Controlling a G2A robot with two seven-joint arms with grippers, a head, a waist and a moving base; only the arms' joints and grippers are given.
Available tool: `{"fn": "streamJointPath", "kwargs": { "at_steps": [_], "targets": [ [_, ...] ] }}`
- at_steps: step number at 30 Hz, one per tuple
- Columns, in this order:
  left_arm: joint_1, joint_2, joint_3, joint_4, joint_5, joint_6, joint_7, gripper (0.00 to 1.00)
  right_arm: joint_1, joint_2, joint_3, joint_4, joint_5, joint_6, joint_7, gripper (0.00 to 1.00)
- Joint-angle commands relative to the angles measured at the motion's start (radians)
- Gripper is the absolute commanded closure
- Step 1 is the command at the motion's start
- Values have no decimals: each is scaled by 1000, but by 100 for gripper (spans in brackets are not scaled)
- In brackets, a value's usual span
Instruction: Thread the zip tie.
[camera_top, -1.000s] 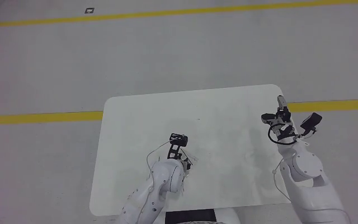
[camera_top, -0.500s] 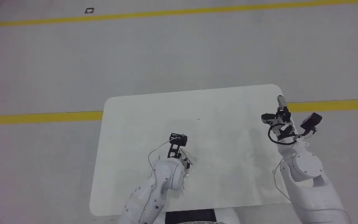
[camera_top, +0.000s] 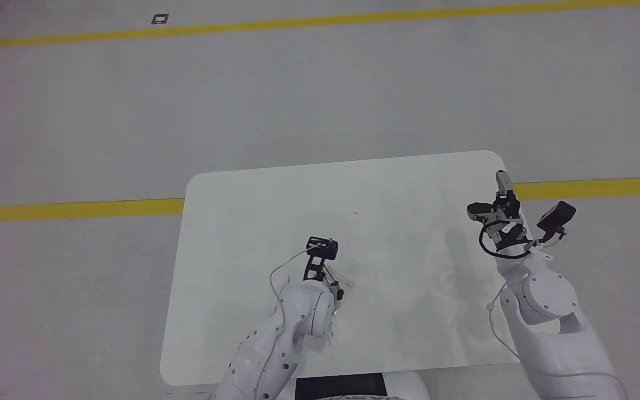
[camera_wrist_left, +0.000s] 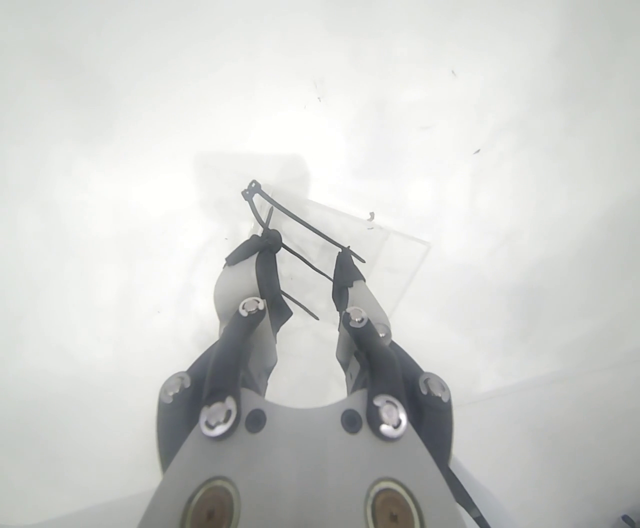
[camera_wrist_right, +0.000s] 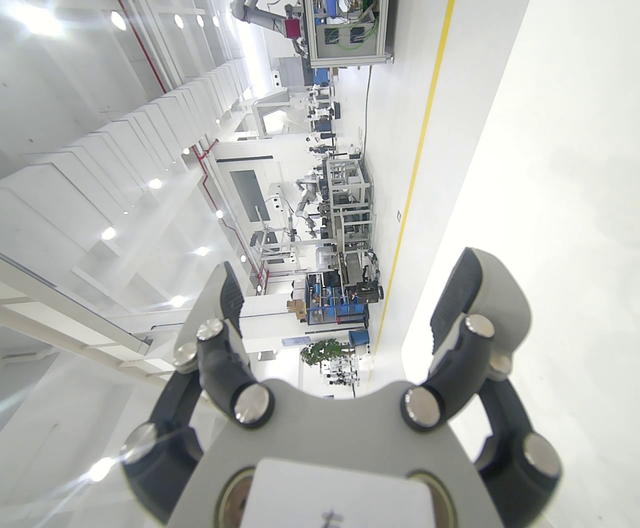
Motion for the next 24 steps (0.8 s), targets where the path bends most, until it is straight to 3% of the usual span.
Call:
{"fn": "streamJointPath", "kwargs": {
  "at_steps": [1, 24],
  "targets": [
    [1, -2, -1, 2, -3, 0, 7, 74, 0, 0, 0, 0, 0, 0, 0, 0],
    [2, -48, 0, 48, 88, 0, 10, 73, 0, 0, 0, 0, 0, 0, 0, 0]
  ]
}}
